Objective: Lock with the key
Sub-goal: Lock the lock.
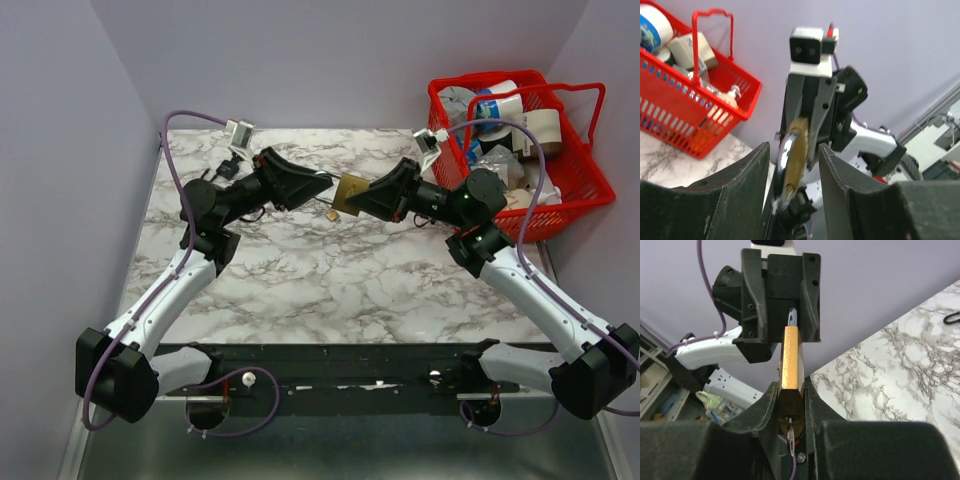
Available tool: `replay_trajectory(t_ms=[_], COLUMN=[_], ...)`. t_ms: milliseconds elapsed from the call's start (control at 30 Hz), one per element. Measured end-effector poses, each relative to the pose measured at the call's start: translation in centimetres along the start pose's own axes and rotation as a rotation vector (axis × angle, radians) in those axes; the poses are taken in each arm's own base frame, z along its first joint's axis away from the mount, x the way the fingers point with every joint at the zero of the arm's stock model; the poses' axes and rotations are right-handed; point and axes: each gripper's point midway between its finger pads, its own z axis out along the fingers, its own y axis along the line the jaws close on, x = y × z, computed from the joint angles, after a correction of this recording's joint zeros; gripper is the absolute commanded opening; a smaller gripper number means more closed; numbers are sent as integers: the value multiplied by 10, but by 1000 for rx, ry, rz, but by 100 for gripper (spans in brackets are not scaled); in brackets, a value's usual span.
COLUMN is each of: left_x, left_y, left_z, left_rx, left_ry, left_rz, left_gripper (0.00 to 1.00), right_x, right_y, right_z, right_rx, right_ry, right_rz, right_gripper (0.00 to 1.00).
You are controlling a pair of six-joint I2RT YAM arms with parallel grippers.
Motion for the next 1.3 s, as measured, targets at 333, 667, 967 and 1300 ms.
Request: replay_trajectory(t_ms=[333, 667, 967, 1300], left_x=[-61, -70, -74, -80], left_y=[21, 62, 64, 59], left_z=[39, 49, 49, 54], left_rx=[-55, -137, -143, -128], left_ry=[-159, -222, -244, -252], left_rz=[-85, -183, -205, -211], left_gripper=[51, 38, 25, 0], right_x=[-46, -56, -58, -62], right_y=[-27, -54, -54, -49], right_z=[17, 27, 33, 35], right_rx=[154, 252, 262, 249], right_ry=[-166, -210, -218, -234], right_rz=[80, 163, 240, 270], right_gripper=[1, 1, 1, 33])
